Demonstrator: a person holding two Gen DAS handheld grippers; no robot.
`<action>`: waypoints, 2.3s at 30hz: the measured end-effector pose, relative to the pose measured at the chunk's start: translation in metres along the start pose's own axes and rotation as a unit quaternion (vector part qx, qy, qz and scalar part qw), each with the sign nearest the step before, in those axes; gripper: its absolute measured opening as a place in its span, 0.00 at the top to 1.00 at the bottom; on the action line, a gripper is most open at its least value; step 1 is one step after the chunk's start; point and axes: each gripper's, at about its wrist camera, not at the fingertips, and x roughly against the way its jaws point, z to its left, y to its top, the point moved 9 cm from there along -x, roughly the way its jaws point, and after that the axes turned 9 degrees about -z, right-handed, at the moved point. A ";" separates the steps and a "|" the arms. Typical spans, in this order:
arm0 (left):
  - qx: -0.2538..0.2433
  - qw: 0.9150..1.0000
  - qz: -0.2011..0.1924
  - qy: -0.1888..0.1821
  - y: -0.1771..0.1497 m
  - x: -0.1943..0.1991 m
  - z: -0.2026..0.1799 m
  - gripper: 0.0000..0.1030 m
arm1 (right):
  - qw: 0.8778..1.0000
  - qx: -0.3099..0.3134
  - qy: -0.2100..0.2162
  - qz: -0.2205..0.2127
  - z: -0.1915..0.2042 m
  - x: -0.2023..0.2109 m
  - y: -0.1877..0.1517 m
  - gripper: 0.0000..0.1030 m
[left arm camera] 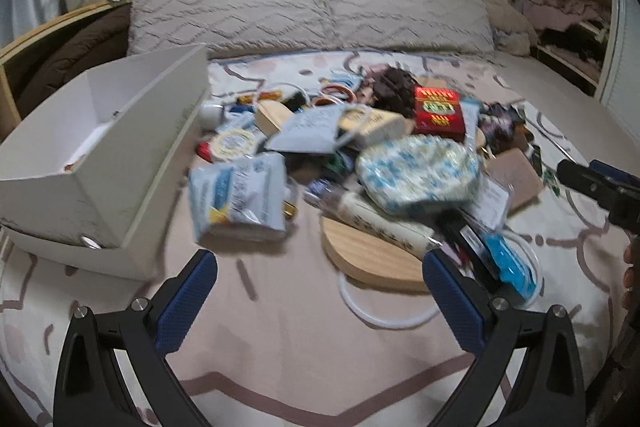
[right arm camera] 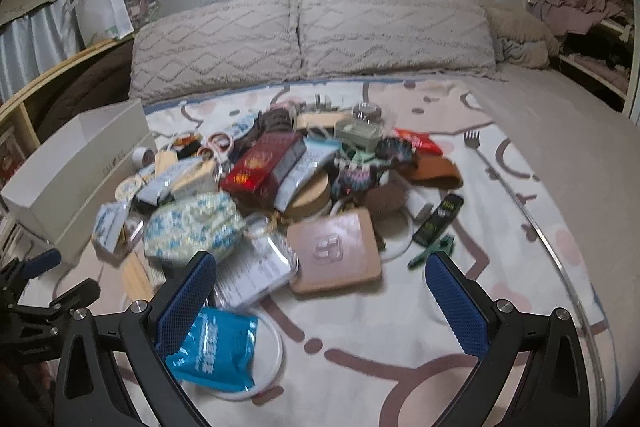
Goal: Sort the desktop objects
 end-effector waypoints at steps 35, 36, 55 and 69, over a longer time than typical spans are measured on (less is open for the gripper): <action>-0.016 0.997 0.066 -0.039 -0.046 -0.040 -0.035 0.00 | 0.985 0.128 0.067 0.090 0.045 -0.008 -0.090 0.00; -0.018 0.997 0.068 -0.038 -0.047 -0.041 -0.035 0.00 | 0.985 0.130 0.065 0.092 0.045 -0.009 -0.091 0.00; -0.023 0.996 0.075 -0.041 -0.045 -0.056 -0.037 0.00 | 0.982 0.151 0.072 0.092 0.056 -0.013 -0.099 0.00; -0.032 0.995 0.068 -0.061 -0.039 -0.056 -0.049 0.10 | 0.986 0.134 0.061 0.082 0.055 -0.021 -0.093 0.00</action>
